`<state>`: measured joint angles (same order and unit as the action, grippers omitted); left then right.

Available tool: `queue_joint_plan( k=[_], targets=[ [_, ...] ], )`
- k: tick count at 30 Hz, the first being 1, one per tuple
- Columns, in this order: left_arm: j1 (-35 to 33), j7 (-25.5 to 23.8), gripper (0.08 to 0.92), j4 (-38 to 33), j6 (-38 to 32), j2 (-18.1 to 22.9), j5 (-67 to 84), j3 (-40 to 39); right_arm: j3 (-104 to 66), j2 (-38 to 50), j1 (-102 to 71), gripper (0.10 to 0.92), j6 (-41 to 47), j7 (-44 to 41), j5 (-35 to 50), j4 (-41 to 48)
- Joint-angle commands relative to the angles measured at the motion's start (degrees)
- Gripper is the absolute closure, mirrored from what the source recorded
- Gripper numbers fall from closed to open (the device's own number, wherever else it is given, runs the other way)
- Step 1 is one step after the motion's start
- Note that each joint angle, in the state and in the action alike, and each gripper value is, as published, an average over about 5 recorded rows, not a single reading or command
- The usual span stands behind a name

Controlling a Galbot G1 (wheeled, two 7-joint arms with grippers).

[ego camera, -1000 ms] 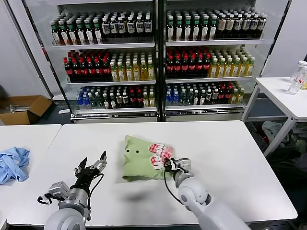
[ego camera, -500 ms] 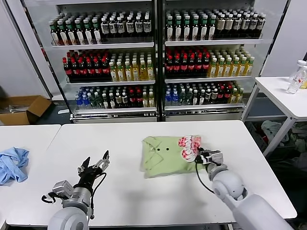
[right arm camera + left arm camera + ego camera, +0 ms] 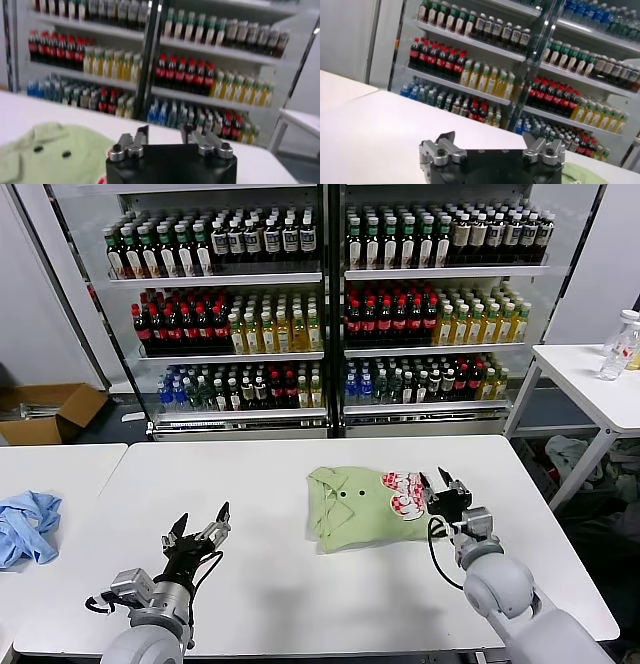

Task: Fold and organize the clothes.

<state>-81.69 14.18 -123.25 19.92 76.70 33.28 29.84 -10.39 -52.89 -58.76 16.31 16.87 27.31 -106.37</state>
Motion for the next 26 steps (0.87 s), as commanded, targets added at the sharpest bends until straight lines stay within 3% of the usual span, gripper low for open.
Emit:
queue_joint_plan(
  k=[1, 13, 26],
  targets=[
    [-2.29, -1.44, 0.177, -2.47, -0.95, 0.14, -4.70, -0.50, -10.87, -3.56, -15.20, 0.550, -11.92, -0.85, -7.20, -12.72],
    [-4.78, -2.66, 0.177, -5.88, -1.83, 0.19, -7.87, -0.99, -16.52, -3.93, -22.51, 0.226, -10.09, -1.24, -5.49, -18.51],
    [-6.07, -2.97, 0.177, -7.70, -2.09, 0.18, -8.51, -0.81, -17.58, -4.22, -23.59, 0.203, -8.43, -1.22, -5.10, -20.27]
  ],
)
